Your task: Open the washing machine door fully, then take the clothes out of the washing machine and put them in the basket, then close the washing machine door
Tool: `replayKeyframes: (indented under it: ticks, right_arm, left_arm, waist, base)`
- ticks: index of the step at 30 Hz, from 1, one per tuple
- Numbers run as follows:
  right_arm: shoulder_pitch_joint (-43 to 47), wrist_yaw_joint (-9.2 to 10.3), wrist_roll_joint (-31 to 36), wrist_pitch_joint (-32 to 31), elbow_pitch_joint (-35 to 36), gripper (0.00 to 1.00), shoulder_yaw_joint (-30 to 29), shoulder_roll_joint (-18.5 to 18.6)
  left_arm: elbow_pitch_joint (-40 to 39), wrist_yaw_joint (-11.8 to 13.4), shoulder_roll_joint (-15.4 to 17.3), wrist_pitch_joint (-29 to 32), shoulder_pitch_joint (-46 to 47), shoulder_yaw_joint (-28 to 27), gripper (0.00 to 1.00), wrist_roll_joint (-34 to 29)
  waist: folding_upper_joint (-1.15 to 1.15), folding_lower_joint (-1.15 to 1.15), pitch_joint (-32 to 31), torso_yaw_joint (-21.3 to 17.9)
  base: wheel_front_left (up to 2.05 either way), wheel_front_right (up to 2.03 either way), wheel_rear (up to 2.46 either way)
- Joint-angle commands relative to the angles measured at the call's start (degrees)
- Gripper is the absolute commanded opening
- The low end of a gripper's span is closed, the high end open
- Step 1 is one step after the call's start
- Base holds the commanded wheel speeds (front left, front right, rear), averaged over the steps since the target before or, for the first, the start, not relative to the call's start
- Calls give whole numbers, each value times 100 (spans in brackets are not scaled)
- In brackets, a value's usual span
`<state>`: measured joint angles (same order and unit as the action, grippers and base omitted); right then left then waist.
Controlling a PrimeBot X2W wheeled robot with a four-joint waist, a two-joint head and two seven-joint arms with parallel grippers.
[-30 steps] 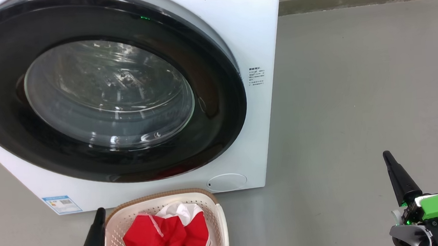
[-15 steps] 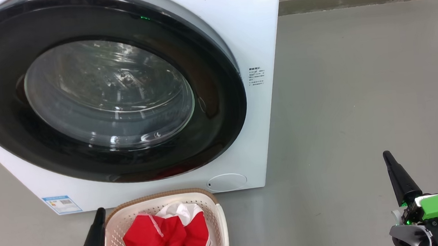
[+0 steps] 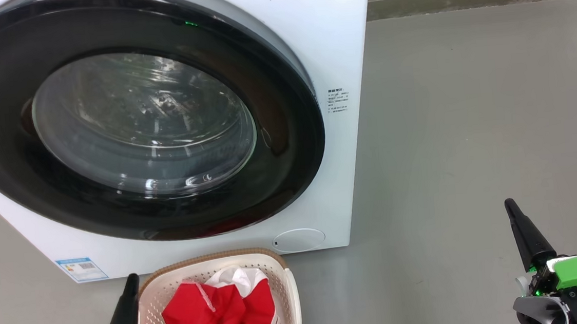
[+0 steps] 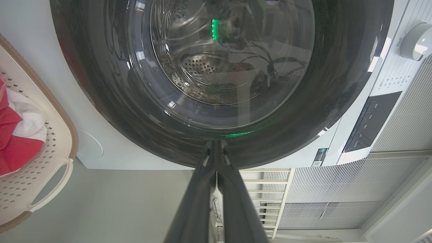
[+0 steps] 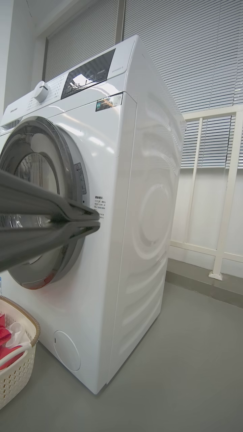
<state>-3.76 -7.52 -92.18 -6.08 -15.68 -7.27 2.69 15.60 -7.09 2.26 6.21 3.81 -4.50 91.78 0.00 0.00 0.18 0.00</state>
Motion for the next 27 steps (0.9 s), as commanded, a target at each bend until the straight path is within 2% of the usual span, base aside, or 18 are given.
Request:
replayKeyframes:
  ticks: [1,27]
  right_arm:
    - [-241,3,-6,-33,167,0,84,30]
    - [-242,3,-1,-38,166,0,78,26]
  left_arm:
    - [-155,-40,62,28,238,-203,0,39]
    - [-155,-40,62,27,238,-202,0,39]
  waist:
    - [0,0,0,0]
    - [0,0,0,0]
  base:
    - [0,0,0]
    - [0,0,0]
